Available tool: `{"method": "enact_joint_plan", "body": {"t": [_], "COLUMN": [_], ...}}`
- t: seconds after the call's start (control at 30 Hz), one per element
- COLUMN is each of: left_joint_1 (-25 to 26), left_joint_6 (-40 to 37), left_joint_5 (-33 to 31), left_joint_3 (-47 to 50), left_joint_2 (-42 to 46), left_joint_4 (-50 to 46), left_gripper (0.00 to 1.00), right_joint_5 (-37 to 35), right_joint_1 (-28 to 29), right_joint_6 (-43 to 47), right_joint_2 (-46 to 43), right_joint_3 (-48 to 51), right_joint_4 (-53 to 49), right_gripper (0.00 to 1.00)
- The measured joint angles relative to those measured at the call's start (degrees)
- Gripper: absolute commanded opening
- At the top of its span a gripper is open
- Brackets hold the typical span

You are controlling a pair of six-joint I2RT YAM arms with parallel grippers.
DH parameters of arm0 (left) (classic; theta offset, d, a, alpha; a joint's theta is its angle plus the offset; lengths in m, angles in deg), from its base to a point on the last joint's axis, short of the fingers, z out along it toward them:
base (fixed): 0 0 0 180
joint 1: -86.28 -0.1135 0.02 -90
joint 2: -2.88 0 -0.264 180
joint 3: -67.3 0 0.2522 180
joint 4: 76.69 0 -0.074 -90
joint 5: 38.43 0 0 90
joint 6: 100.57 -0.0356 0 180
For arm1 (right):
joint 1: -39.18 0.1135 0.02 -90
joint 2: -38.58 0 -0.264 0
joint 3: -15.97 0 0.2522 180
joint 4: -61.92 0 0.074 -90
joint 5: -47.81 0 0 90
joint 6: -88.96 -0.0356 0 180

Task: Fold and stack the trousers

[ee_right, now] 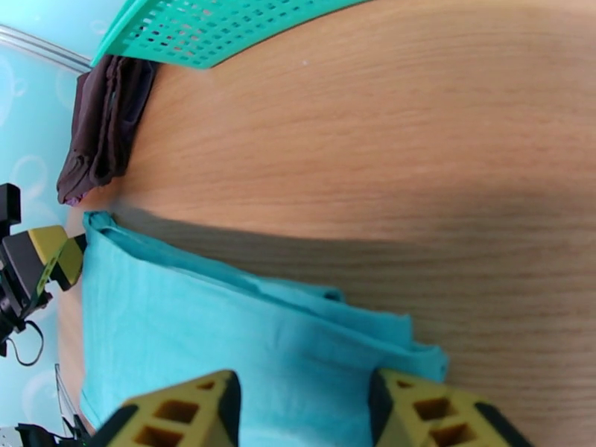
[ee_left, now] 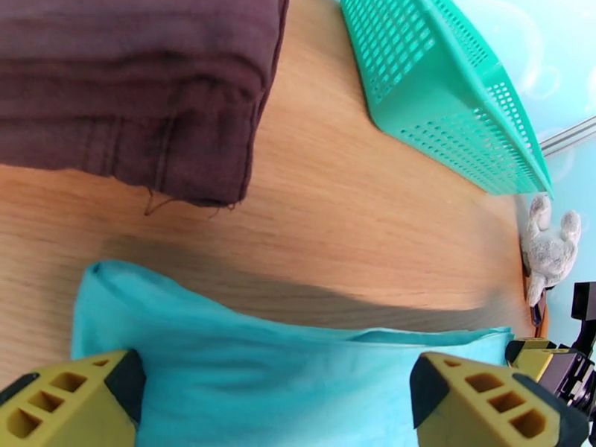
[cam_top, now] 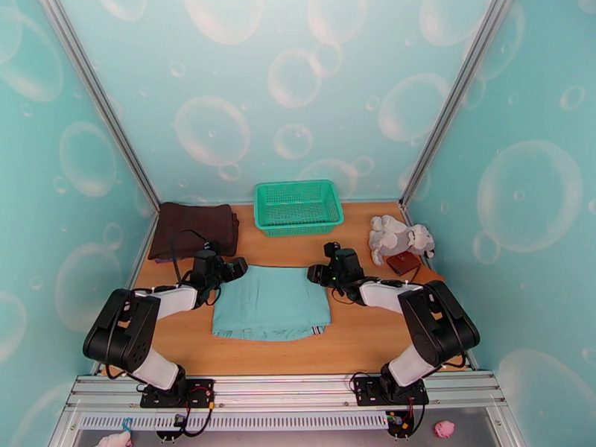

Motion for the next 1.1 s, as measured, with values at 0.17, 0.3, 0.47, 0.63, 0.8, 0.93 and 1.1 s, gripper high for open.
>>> {"method": "enact_joint_plan", "body": {"t": [0.17, 0.3, 0.47, 0.63, 0.8, 0.93, 1.1], "left_joint_1": [5.01, 2.1, 1.29, 1.27, 1.27, 1.29, 1.36], "left_joint_6": [-4.76, -4.9, -3.04, -1.42, -1.92, -3.1, -3.43], "left_joint_5": [-7.04, -5.84, -3.02, -3.52, -2.12, 0.0, 0.33], "left_joint_3": [1.49, 6.84, 10.6, 7.39, 7.34, 7.34, 6.03], "left_joint_2": [21.09, 29.38, 25.88, 17.49, 13.6, 10.21, 7.89], "left_joint_4": [-3.1, -2.6, -11.54, -19.82, -20.35, -19.32, -19.21], "left_gripper": [1.0, 0.99, 0.94, 0.96, 0.97, 0.96, 0.96], "right_joint_5": [-8.5, -9.53, -10.32, -9.46, -7.3, -6.71, -6.6], "right_joint_1": [5.55, 6.25, 6.64, 7.15, 7.52, 7.56, 7.54], "right_joint_6": [5.84, 6.25, 5.38, 3.96, 3.37, 3.37, 3.39], "right_joint_2": [-17.38, -24.85, -19.21, -15.1, -11.13, -7.98, -5.99], "right_joint_3": [2.82, 7.87, 9.51, 9.49, 9.25, 8.15, 6.86], "right_joint_4": [-1.31, 2.16, -2.99, -9.88, -10.64, -11.06, -11.15], "right_gripper": [0.89, 0.93, 0.89, 0.89, 0.89, 0.86, 0.75]}}
